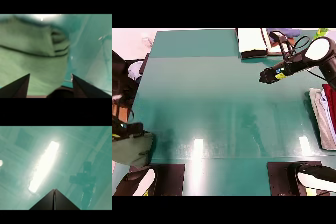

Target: Fold the shirts.

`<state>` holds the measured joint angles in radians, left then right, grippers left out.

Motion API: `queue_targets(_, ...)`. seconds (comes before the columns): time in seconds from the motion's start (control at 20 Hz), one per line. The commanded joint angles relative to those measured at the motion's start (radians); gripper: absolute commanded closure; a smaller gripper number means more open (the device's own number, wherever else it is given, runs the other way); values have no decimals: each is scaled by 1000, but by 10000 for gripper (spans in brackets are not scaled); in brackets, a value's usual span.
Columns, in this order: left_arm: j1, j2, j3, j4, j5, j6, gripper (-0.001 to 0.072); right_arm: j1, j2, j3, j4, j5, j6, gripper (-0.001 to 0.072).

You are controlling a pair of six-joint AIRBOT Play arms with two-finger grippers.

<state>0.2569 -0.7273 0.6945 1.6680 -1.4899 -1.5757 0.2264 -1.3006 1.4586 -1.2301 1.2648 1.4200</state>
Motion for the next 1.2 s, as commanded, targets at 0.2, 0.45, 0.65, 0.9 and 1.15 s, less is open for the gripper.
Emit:
queue_targets(0.2, 34, 9, -142, 56, 35, -4, 514, 1, 0, 0, 0, 2, 0, 693)
queue_targets(0.45, 17, 11, 93, 40, -17, 13, 673, 1, 18, 18, 1, 3, 1, 693)
queue_targets(0.65, -192, 10, 492, 40, -47, -50, 674, 1, 35, 187, 8, 48, 12, 693)
queue_targets(0.9, -480, -41, 796, 42, -39, -129, 675, 0, 34, 406, 3, 53, 35, 693)
queue_targets(1.15, -736, -261, 875, 26, -19, -145, 675, -21, 34, 542, -2, 48, 39, 693)
